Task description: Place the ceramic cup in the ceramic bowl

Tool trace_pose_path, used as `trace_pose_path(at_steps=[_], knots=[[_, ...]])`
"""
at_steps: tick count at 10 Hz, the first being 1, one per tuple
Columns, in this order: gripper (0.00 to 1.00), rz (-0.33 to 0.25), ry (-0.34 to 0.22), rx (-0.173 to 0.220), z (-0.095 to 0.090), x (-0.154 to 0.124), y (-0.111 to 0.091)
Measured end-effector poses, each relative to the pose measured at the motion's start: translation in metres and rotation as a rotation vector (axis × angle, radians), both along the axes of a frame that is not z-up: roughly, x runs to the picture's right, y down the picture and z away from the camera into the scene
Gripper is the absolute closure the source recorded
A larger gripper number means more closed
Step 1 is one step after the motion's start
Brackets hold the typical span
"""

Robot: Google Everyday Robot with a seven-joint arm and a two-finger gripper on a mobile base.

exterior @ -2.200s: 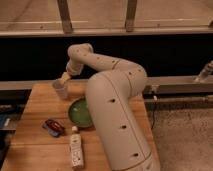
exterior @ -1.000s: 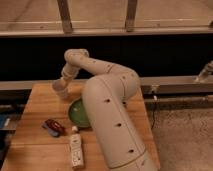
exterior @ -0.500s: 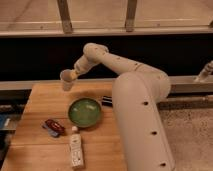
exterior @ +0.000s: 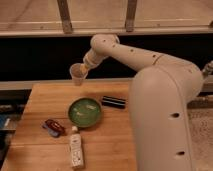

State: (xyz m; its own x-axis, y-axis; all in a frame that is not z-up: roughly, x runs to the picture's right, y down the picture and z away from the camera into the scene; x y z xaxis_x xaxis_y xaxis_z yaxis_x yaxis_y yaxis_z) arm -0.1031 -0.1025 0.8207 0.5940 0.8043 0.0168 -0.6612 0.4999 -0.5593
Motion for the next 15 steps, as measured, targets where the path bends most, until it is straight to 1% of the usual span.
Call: trace_pose_path(at_steps=[2, 3, 4, 5, 7, 9, 11, 12, 15], knots=[[1.0, 0.003, 0.061, -0.015, -0.008, 0.026, 0.014], [1.0, 0.009, 0.101, -0.036, -0.011, 0.044, 0.026], [1.0, 0.004, 0.126, -0.058, -0.011, 0.051, 0.039], [1.0, -0.001, 0.136, -0.076, -0.011, 0.049, 0.052], [1.0, -0.011, 0.157, -0.118, -0.017, 0.043, 0.09], [1.0, -0.012, 0.162, -0.137, -0.027, 0.039, 0.116], [1.0, -0.023, 0.157, -0.141, -0.035, 0.028, 0.129], [1.0, -0.029, 0.156, -0.141, -0.035, 0.024, 0.132], [1.0, -0.038, 0.151, -0.15, -0.031, 0.01, 0.142]])
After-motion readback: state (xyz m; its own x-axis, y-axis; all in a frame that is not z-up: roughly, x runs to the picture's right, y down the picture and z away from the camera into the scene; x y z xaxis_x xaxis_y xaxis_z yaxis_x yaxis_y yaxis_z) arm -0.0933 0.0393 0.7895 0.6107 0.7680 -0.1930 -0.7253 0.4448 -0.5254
